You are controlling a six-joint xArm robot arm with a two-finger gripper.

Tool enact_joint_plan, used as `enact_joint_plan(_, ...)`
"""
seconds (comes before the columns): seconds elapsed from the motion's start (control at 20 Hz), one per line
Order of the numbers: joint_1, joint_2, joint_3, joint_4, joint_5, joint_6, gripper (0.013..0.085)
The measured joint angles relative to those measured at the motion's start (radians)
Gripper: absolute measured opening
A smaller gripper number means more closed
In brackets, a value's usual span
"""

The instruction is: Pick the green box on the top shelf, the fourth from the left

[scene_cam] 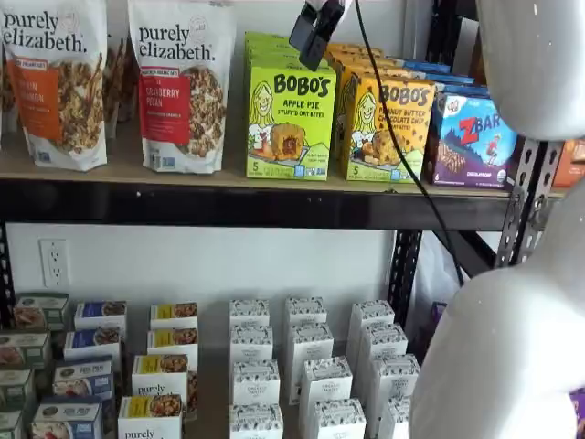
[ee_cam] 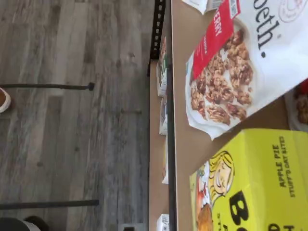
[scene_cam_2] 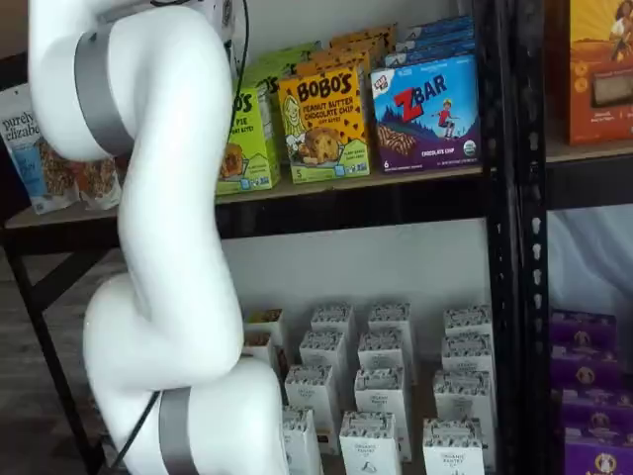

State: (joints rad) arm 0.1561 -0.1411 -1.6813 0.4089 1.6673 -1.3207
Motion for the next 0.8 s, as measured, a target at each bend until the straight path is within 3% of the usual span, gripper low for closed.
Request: enact_joint_plan(0.8, -0.024, 0.06, -0.033, -0.02, -0.025, -0.036, 0.085)
